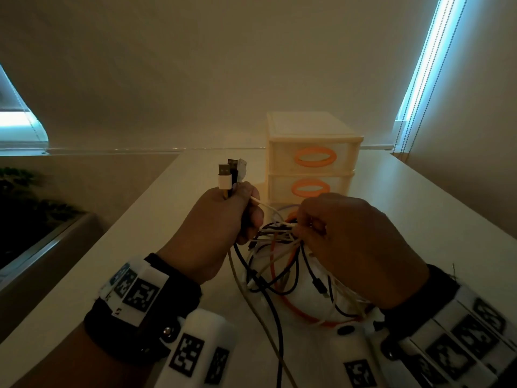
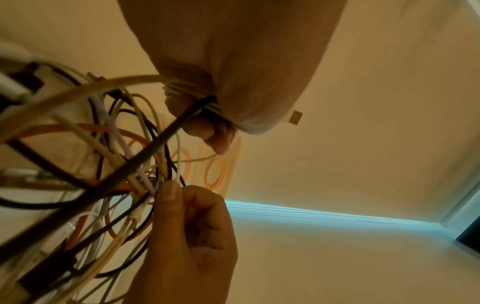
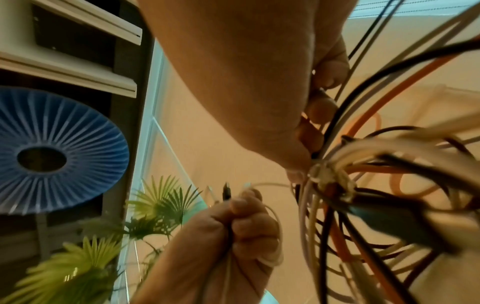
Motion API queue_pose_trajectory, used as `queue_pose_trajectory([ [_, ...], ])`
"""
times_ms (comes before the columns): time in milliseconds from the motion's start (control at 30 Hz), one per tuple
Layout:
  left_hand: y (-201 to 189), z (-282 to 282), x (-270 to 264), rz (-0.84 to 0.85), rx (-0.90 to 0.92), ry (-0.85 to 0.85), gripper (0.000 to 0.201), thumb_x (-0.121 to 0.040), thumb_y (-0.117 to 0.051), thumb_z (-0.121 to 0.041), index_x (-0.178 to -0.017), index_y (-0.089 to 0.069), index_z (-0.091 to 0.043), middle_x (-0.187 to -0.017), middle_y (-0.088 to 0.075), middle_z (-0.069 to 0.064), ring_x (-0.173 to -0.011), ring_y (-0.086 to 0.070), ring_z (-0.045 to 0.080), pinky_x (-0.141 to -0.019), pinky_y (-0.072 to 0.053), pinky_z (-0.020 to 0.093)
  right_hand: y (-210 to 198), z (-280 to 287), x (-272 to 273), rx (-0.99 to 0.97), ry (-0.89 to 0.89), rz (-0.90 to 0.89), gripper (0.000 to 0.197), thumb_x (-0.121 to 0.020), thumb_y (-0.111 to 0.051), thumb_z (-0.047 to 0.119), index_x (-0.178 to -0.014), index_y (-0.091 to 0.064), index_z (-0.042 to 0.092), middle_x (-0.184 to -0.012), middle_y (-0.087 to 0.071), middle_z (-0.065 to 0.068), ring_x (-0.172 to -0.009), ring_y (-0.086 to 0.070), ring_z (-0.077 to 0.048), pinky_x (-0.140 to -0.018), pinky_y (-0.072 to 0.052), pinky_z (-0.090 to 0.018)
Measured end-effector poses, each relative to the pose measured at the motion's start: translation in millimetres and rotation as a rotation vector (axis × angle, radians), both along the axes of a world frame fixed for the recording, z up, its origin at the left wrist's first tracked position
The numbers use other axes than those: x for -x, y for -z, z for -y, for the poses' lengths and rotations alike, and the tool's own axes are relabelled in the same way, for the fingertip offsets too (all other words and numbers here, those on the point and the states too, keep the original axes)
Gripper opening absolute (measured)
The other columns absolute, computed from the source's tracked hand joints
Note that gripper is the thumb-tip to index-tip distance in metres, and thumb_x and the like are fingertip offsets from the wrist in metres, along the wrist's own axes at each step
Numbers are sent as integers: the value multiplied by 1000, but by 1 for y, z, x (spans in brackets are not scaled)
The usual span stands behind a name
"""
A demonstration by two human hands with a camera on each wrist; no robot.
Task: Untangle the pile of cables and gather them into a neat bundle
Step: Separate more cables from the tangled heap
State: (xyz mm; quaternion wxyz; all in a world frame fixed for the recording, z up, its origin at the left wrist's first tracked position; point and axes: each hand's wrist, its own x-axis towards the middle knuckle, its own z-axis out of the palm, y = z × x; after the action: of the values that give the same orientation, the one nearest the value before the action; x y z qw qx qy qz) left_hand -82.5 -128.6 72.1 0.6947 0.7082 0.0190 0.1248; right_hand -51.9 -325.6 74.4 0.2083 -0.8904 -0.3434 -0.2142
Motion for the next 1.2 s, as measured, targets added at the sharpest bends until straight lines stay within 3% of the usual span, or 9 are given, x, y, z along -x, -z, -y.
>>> queue_pose_trajectory([
  [167,5,-20,-11,-36,-20,-242,33,-110,-38,-26,-90,-58,-10,-55,-59,-3,-48,-47,12,-45,-37,22,-6,20,-13,-151,-86,-94,12,-94,-60,28,-83,-54,26,-75,-56,11,-67,-54,-9,-56,-47,-26],
  [300,10,-22,-15,-90,-27,-276,33,-110,-39,-27,-90,-58,-9,-52,-59,-5,-46,-47,11,-47,-37,24,-5,27,-21,-286,-54,-58,15,-82,-72,17,-82,-59,23,-68,-60,9,-68,-61,-11,-61,-52,-17],
  [467,13,-18,-15,-75,-47,-266,34,-110,-38,-27,-88,-58,-9,-52,-59,-5,-42,-47,8,-44,-37,21,-10,25,-20,-296,-142,-344,30,-86,-65,6,-100,-72,31,-74,-67,9,-57,-58,-7,-55,-47,-14],
  [600,14,-21,-18,-90,-35,-301,34,-110,-38,-27,-88,-58,-10,-52,-59,-4,-46,-47,11,-49,-36,26,-14,26,-24,-494,-127,-576,33,-82,-54,-7,-62,-64,18,-61,-58,-5,-58,-48,-23,-58,-41,-27],
  [700,15,-26,-19,-126,8,-310,31,-109,-38,-25,-90,-58,-9,-55,-59,-2,-53,-47,16,-51,-36,27,-16,28,-28,-637,-182,-754,18,-69,-53,4,-59,-62,16,-65,-56,-7,-66,-52,-23,-65,-42,-30],
  [800,14,-19,-17,-124,-2,-258,32,-110,-38,-26,-90,-57,-10,-55,-59,-3,-48,-47,12,-48,-36,25,-11,21,-21,-547,-203,-611,6,-89,-70,17,-84,-72,19,-79,-72,6,-72,-67,-5,-64,-52,-17],
  [900,11,-9,-13,-80,-50,-220,33,-110,-37,-27,-90,-57,-10,-55,-59,-4,-45,-47,9,-48,-37,24,-3,7,-8,-260,-185,-326,28,-76,-72,58,-92,-72,35,-85,-70,16,-80,-67,-1,-70,-55,-19],
  [1067,12,-8,-12,-79,-66,-228,34,-110,-36,-27,-91,-57,-9,-55,-59,-4,-46,-46,10,-46,-37,23,5,-2,-7,-52,-202,-113,9,-85,-71,42,-90,-73,34,-82,-65,20,-82,-60,2,-76,-54,-31],
  [1200,14,-19,-16,-128,-23,-274,33,-110,-38,-26,-90,-58,-9,-56,-59,-3,-51,-47,14,-50,-36,26,-2,13,-17,-389,-141,-272,6,-87,-68,32,-86,-73,29,-80,-73,12,-77,-68,-3,-74,-56,-21],
])
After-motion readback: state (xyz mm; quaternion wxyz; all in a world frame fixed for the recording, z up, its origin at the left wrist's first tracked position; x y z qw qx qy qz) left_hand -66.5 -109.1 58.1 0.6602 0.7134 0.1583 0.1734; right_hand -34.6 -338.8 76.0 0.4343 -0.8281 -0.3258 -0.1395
